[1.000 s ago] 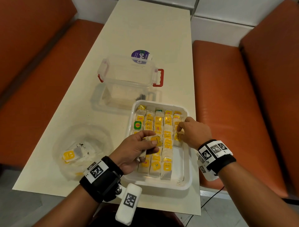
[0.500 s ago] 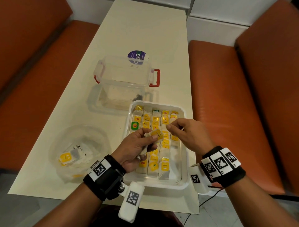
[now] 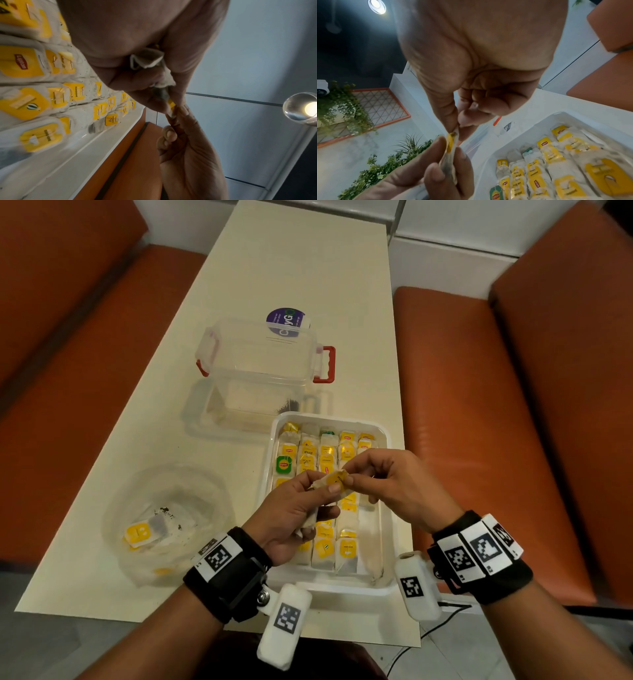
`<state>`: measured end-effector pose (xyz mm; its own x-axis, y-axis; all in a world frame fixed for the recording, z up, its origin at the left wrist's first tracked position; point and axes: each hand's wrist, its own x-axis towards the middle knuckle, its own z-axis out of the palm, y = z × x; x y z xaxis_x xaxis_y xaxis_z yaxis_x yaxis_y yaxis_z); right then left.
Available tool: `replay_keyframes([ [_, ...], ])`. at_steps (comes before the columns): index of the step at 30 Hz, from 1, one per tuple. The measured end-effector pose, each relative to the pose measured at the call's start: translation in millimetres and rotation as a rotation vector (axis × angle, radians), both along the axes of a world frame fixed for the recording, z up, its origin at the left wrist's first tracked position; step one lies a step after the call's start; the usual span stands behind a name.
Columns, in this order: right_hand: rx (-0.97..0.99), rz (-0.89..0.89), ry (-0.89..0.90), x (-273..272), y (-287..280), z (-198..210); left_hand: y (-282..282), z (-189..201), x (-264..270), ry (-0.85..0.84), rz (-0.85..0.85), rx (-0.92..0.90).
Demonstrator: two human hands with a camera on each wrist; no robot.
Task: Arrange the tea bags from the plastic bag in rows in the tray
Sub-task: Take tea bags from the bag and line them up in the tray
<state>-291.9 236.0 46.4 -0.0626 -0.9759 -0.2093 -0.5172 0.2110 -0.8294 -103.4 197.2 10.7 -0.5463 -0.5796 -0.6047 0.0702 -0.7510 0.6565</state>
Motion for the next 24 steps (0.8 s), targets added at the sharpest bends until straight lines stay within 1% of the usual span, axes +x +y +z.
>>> replay_keyframes([
  [5,-0.009,-0.023,0.012,-5,0,7,4,5,5,-0.049,-0.07,-0.08],
  [13,0.013,-0.015,0.054,-10,8,16,11,5,1,-0.102,-0.112,-0.145],
  [20,-0.009,0.034,0.158,-17,17,26,18,4,-3,-0.104,-0.124,-0.15],
  [24,-0.02,0.035,0.198,-21,19,29,19,3,-4,-0.12,-0.088,-0.083],
])
